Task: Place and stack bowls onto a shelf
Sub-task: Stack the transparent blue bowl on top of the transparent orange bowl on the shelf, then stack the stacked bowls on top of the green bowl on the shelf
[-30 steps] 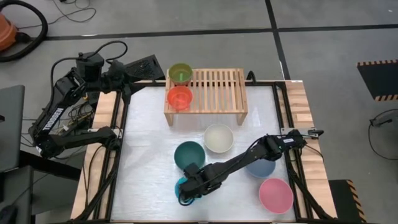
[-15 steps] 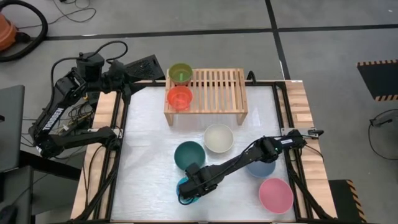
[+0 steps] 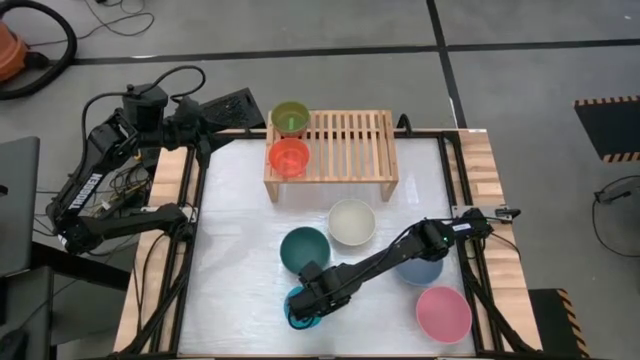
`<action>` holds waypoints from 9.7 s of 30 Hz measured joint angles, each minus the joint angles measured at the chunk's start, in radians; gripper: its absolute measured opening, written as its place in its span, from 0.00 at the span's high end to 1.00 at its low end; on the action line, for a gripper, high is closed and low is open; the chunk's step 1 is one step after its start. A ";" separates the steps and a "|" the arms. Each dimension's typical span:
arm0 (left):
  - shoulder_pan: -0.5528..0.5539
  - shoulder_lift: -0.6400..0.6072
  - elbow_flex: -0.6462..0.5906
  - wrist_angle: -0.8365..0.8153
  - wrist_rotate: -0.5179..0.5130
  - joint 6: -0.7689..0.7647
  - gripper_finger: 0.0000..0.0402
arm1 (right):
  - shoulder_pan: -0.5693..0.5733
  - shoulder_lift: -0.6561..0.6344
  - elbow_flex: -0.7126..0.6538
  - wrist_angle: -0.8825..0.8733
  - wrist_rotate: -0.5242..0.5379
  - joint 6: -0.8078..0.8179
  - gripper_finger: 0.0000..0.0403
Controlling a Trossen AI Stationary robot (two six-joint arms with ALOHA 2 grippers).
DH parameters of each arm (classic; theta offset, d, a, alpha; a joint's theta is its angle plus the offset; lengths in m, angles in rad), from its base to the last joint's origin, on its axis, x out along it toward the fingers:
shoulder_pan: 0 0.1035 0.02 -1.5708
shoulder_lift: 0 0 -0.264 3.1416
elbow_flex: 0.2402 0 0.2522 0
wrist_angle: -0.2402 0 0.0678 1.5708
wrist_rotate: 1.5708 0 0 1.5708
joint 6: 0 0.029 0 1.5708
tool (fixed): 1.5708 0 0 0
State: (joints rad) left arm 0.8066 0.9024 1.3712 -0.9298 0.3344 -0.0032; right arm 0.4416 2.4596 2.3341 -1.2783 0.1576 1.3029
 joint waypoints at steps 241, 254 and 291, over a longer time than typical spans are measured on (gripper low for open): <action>0.000 0.081 0.000 0.040 -0.339 -0.203 0.52 | -1.041 -0.312 -0.022 0.555 -0.166 -0.990 0.93; 0.000 0.091 0.000 0.066 -0.384 -0.202 0.52 | -1.052 -0.310 -0.022 0.670 -0.251 -1.016 0.93; 0.000 0.092 0.000 0.069 -0.410 -0.228 0.52 | -1.060 -0.246 -0.022 0.624 -0.294 -1.091 0.72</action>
State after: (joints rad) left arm 0.8066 0.9947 1.3710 -0.8608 -0.0761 -0.2314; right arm -0.6185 2.2135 2.3119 -0.6545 -0.1369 0.2115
